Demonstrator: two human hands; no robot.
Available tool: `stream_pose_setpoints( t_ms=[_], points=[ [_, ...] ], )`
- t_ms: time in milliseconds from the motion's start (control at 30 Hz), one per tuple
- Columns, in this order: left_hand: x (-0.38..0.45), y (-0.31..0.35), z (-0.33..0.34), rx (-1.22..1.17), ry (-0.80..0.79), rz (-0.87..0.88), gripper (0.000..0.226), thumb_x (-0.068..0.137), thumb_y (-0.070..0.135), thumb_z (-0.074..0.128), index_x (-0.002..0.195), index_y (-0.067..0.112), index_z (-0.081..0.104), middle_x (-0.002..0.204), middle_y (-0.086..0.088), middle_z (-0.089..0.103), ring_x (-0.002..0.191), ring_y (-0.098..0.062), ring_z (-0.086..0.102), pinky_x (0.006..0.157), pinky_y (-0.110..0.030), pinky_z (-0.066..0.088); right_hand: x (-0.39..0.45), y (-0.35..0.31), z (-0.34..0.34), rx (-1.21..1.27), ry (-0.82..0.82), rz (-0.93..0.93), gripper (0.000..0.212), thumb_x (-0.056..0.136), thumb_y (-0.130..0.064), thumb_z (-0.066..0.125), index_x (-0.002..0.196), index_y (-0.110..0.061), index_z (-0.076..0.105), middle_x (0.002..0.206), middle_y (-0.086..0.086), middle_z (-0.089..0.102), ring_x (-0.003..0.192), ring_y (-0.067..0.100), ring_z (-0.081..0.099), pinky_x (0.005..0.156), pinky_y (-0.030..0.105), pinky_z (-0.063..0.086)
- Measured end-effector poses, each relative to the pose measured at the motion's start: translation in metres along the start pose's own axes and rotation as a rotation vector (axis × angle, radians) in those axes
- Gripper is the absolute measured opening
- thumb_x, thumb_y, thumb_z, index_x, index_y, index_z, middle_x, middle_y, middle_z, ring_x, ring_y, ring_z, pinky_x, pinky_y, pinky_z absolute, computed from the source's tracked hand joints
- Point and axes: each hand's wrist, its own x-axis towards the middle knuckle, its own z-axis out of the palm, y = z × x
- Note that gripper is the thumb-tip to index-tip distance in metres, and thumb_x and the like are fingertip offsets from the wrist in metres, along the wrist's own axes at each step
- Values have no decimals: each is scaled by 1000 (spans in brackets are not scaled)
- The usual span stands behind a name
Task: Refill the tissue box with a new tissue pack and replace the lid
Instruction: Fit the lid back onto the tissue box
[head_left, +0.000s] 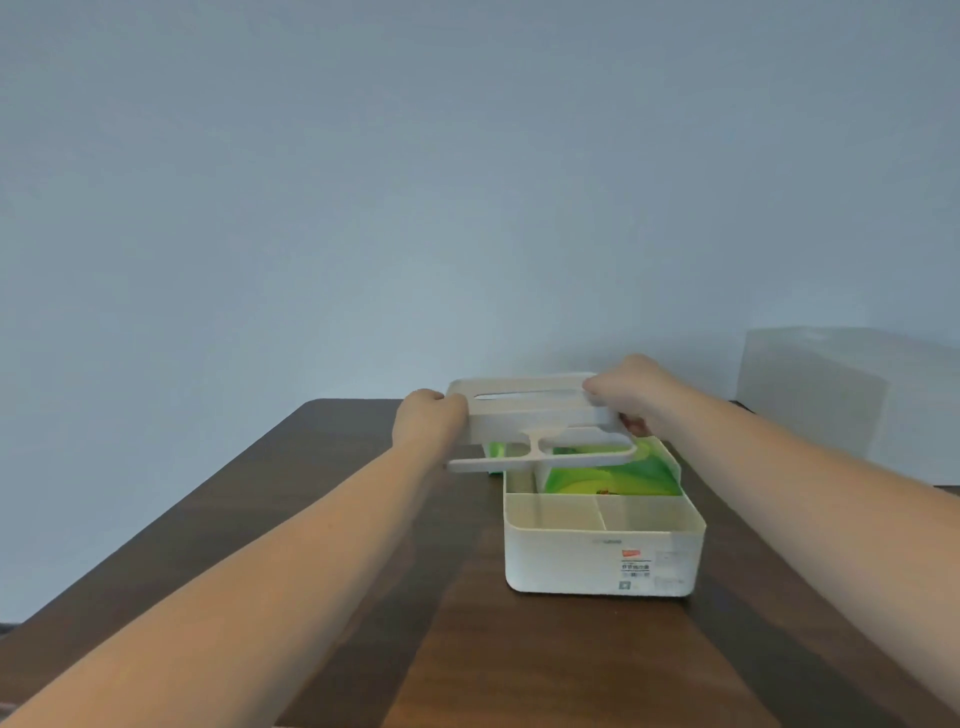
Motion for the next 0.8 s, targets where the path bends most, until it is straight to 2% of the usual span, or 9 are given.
stream_pose_setpoints(
  t_ms=[100,233,333,367,500,667,800],
  points=[
    [-5,3,19,3,-15,-57,31,79,7,47,54,15,30,59,-3,33,59,-22,30,53,-25,24,1,26,-12,-54,6,30,28,83,0,50,58,-8,40,55,14,43,45,22,42,45,22,24],
    [-9,1,35,23,-55,-91,32,75,4,47,49,17,33,52,-2,35,57,-23,32,54,-26,26,-1,52,-20,-113,23,48,22,78,1,53,58,-4,47,58,16,46,44,22,41,46,24,29],
    [-15,-3,45,-20,-49,-110,17,78,4,46,65,12,53,60,-4,49,61,-25,46,59,-27,40,-1,64,-18,-183,4,57,18,71,3,57,57,-5,49,51,13,45,41,21,41,46,22,30],
    [-16,-6,48,-50,-45,-120,15,78,4,45,69,11,55,63,-4,51,62,-24,47,60,-27,42,0,68,-16,-197,6,56,20,70,3,58,55,-6,48,49,11,45,42,22,43,47,22,32],
    [-19,-16,59,-141,-55,-184,20,78,-2,40,63,11,43,63,-5,39,54,-22,32,50,-24,30,6,82,-8,-231,58,30,25,78,-6,54,55,-10,47,54,7,48,52,25,47,49,25,34],
    [-19,-17,65,-114,-106,-191,30,82,-7,34,59,13,36,59,-5,32,51,-21,25,49,-24,22,10,88,-5,-262,51,28,20,79,-2,52,60,-9,49,62,8,49,60,27,49,49,25,33],
    [-20,-10,68,-80,-148,-197,23,90,-5,29,79,10,42,63,-4,34,51,-18,30,44,-24,27,9,89,-7,-312,14,50,16,73,5,53,63,-7,50,65,10,49,63,27,47,48,24,30]
  ],
)
